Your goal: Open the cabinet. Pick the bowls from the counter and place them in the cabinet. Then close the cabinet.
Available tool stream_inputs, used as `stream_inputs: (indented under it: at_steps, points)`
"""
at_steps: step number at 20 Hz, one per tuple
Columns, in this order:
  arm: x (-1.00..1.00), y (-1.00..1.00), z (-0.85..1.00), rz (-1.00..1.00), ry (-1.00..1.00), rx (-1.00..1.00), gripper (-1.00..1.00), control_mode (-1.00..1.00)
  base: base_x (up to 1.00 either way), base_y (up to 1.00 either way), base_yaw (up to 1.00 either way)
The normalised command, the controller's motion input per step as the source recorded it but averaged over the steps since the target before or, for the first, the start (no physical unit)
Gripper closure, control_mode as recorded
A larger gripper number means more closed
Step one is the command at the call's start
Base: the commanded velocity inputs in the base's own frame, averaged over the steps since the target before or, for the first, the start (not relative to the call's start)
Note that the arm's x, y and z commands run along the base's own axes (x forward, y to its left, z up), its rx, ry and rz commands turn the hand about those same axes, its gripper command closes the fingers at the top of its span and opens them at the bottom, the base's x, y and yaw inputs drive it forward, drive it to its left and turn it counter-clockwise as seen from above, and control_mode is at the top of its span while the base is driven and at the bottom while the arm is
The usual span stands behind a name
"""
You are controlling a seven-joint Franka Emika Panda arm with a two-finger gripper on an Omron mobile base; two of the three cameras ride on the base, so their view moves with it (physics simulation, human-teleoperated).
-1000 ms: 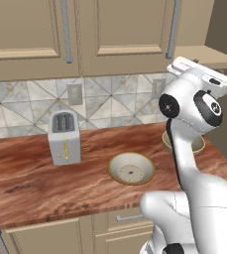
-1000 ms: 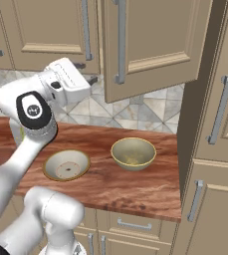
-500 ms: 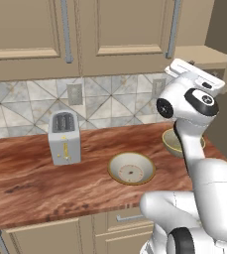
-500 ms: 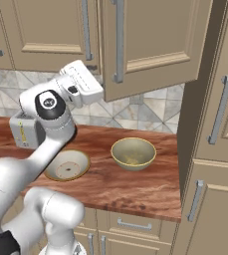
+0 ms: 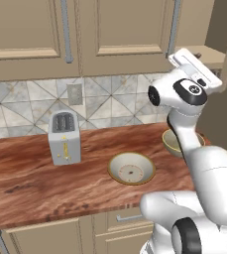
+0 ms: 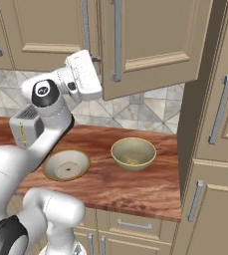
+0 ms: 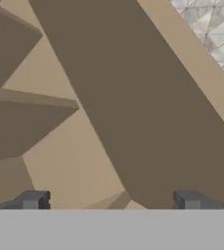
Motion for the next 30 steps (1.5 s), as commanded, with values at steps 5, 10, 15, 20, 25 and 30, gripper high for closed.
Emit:
stream_inputs:
  at_steps: [5,10,15,20,25,30]
  points:
    - [0.09,-1.0,-0.02,-0.04,-0.03,0.24,-1.0,-1.0,0.0,0.0,0.0]
    - [0.0,-1.0,-0.15,-0.04,-0.02,0.32,-1.0,-1.0,0.0,0.0,0.0]
    - [-0.33,-1.0,-0.01,-0.05,-0.17,0.3,-1.0,-1.0,0.0,0.0,0.0]
    - [-0.48,-1.0,-0.03,-0.03,-0.17,0.27,-1.0,-1.0,0.0,0.0,0.0]
    - [-0.43,-1.0,-0.66,0.0,-0.09,0.34,-1.0,-1.0,0.0,0.0,0.0]
    - [0.0,-1.0,-0.82,0.0,-0.03,0.32,-1.0,-1.0,0.0,0.0,0.0]
